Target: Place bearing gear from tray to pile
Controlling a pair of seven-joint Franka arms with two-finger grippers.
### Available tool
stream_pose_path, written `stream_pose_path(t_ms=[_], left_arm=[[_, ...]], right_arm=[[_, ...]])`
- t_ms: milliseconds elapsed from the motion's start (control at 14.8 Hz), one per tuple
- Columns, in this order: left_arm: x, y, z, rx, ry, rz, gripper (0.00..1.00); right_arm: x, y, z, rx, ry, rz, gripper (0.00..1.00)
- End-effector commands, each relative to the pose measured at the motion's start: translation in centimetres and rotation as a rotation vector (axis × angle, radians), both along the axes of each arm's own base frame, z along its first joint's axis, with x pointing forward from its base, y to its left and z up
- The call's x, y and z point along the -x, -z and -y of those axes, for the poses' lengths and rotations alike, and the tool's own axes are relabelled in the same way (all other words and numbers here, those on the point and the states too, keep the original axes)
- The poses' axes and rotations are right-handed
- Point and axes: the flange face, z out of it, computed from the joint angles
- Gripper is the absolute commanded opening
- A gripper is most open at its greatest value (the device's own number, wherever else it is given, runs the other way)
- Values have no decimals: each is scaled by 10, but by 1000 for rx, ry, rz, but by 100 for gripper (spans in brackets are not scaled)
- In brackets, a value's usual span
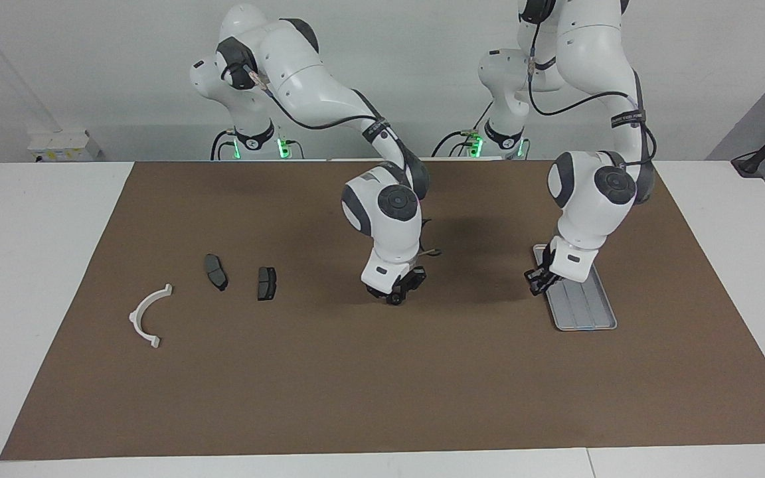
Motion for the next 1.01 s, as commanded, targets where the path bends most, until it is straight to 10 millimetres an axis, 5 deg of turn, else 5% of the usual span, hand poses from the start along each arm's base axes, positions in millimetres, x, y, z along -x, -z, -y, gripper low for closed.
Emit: stream_pose_path(t_ms=[0,68,270,473,608,810,945], left_arm=[[5,-10,29,15,-39,11,0],[5,-13,40,18,-44,17,0],[16,-31,117,41,-112,38,0],[18,-38,211,70,-164,54,0],[22,-26,269,54,-155,24,0],[24,-21,298,51,-143,25,0],[26,10,326,5,-114,-15,0]], right_arm=[[-28,-55,71,-9,-13,-32,0],[-41,-73,104,-13,-44,-30,0],[-70,-99,215,-19,-151,-34,0],[-86,-96,310,-21,-220,-35,0],[-89,-90,346,-11,-241,-27,0],[-84,-59,381,-9,-246,-33,0],[-80,-37,388,-7,-258,-25,0]])
